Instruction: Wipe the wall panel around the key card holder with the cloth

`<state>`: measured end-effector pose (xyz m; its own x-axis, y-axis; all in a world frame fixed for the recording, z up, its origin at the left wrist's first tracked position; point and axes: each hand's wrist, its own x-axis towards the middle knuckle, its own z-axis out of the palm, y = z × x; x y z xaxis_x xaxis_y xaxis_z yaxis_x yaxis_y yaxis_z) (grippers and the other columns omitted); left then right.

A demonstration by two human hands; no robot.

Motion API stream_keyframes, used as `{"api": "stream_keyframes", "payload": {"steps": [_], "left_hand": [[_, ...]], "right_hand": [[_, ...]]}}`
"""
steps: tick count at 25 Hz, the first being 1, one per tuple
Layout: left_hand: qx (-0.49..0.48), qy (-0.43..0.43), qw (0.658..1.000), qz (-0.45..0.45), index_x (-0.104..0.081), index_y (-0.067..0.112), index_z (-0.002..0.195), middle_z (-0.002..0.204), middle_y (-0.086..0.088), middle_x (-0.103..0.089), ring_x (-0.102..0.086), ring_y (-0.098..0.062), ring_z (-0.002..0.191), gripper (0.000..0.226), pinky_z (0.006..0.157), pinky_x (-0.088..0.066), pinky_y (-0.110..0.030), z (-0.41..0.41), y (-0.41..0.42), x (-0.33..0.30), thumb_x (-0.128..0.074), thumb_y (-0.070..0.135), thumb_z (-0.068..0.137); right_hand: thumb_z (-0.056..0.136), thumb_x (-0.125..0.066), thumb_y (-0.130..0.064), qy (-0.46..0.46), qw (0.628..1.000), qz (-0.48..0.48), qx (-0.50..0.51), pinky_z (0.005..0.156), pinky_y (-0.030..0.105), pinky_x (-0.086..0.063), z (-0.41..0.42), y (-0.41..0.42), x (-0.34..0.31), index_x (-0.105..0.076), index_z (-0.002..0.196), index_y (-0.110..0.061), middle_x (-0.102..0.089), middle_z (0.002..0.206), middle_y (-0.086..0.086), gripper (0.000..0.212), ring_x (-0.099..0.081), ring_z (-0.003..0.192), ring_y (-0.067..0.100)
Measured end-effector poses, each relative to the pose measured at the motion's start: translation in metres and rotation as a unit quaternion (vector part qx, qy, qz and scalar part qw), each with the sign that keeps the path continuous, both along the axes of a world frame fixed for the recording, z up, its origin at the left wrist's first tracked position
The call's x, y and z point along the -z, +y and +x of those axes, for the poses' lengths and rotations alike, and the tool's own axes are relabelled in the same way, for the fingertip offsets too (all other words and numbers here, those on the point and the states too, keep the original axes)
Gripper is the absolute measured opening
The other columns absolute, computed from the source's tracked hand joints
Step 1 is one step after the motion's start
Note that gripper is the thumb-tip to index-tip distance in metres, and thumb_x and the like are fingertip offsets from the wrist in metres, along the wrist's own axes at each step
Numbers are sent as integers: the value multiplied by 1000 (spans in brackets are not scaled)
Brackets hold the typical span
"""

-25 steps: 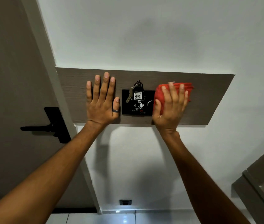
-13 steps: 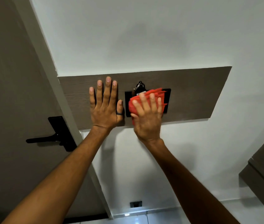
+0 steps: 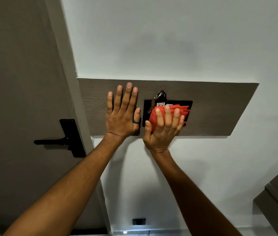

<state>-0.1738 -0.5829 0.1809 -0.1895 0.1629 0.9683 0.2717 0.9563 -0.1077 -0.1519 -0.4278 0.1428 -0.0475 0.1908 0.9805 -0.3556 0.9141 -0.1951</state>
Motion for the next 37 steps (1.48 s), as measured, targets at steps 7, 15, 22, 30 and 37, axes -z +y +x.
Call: {"api": "stream_keyframes", "payload": {"steps": [7,15,22,30,37], "left_hand": [[5,6,1000,2,-17,13,165,169,-10,-27,-2,-25,161,67,132,-3,-49,-4,0,3,-32,38,106],[-8,12,1000,-9,-13,14,165,168,-11,-28,1,-24,161,66,132,-5,-49,-4,1,4,-32,38,106],[-9,9,1000,-10,-14,11,164,168,-11,-26,4,-23,161,67,130,-6,-51,0,1,1,-35,37,106],[-20,8,1000,-15,-15,10,164,168,-11,-28,3,-24,161,67,130,-7,-51,-1,0,0,-35,36,106],[-14,5,1000,-12,-18,8,163,168,-10,-22,4,-24,161,66,130,-7,-52,2,-1,-1,-34,36,106]], "right_hand": [[105,-46,-46,13,998,61,8,129,53,-22,-1,6,-1,-53,142,-20,-51,148,10,45,-35,147,36],[105,-48,-45,33,988,154,-11,123,57,-31,-3,25,4,-53,143,-23,-51,148,9,44,-44,141,38],[106,-43,-45,23,988,151,-26,125,54,-27,0,22,3,-54,142,-24,-50,149,8,43,-43,142,37],[106,-43,-44,17,990,132,-37,128,53,-24,-3,31,3,-52,145,-25,-48,151,9,44,-39,146,36],[97,-60,-36,36,972,231,0,123,57,-30,-10,62,12,-53,145,-26,-51,148,10,49,-36,147,36]]}}
